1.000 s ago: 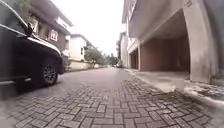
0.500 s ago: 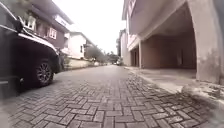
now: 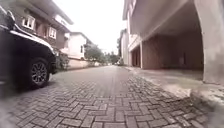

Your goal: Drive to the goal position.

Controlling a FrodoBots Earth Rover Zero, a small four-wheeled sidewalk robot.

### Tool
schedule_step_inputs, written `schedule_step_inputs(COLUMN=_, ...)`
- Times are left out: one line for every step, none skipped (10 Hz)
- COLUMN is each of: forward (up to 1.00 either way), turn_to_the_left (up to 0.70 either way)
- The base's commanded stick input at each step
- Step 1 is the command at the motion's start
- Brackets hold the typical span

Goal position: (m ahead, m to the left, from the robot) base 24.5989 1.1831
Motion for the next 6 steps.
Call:
schedule_step_inputs(forward=0.5, turn_to_the_left=0.0)
schedule_step_inputs(forward=0.5, turn_to_the_left=0.0)
schedule_step_inputs(forward=0.5, turn_to_the_left=0.0)
schedule_step_inputs(forward=0.5, turn_to_the_left=0.0)
schedule_step_inputs(forward=0.5, turn_to_the_left=0.0)
schedule_step_inputs(forward=0.5, turn_to_the_left=0.0)
